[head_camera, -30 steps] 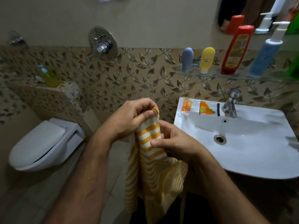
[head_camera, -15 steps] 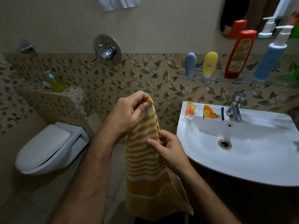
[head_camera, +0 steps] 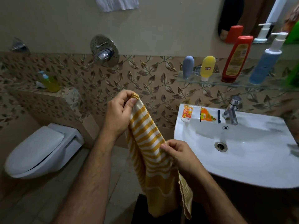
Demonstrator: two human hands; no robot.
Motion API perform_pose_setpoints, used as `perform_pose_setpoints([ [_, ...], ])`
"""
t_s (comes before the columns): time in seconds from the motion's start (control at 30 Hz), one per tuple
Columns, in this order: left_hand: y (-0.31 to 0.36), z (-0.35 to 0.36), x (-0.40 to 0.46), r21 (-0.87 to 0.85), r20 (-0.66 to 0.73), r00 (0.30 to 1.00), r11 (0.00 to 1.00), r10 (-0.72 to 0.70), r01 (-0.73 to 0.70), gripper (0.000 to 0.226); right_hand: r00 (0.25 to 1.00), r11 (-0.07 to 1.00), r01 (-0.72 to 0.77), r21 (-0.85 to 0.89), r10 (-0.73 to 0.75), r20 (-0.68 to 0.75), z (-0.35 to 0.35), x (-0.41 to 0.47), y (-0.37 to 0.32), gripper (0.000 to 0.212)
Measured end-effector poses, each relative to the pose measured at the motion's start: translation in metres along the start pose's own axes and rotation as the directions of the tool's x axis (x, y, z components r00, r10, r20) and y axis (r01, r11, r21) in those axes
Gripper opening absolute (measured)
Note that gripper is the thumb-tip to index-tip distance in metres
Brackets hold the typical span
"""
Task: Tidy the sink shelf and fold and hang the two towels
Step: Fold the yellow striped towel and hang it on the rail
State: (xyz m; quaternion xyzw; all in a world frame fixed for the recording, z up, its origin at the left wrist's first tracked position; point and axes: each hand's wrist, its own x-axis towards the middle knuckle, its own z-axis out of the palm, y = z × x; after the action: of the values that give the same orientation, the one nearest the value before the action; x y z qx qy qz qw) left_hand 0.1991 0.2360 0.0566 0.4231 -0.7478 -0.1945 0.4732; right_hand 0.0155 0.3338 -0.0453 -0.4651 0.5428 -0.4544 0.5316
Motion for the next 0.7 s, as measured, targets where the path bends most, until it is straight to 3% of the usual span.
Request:
perform_pose_setpoints([
  [0.07, -0.006, 0.003, -0.001, -0.04, -0.033, 0.999, 0.999, -0.034, 0.032, 0.01, 0.999, 1.0, -0.002, -0.031, 0.0, -0.051, -0.01, -0.002, -0.001, 0.021],
  [0.23, -0.012, 0.005, 0.002, -0.088, -0.104, 0.991, 0.993, -0.09, 0.081, 0.009, 0.996, 0.915, 0.058, -0.399, -0.08, -0.04, -0.03, -0.007, -0.008, 0.019],
  [0.43, -0.019, 0.008, 0.002, -0.033, -0.128, 0.99, 0.998, -0.059, 0.055, 0.009, 0.949, 0.762, 0.029, -0.647, -0.225, -0.223, -0.042, -0.01, -0.021, 0.02],
  [0.6, -0.018, 0.005, 0.004, 0.017, -0.172, 0.984, 0.998, -0.053, 0.057, 0.01, 0.926, 0.738, 0.041, -0.674, -0.282, -0.252, -0.04, -0.015, -0.025, 0.025],
  [0.7, -0.019, 0.003, 0.004, 0.058, -0.199, 0.975, 0.993, -0.094, 0.108, 0.01, 0.974, 0.826, 0.013, -0.564, -0.138, -0.179, -0.04, -0.017, -0.026, 0.029],
])
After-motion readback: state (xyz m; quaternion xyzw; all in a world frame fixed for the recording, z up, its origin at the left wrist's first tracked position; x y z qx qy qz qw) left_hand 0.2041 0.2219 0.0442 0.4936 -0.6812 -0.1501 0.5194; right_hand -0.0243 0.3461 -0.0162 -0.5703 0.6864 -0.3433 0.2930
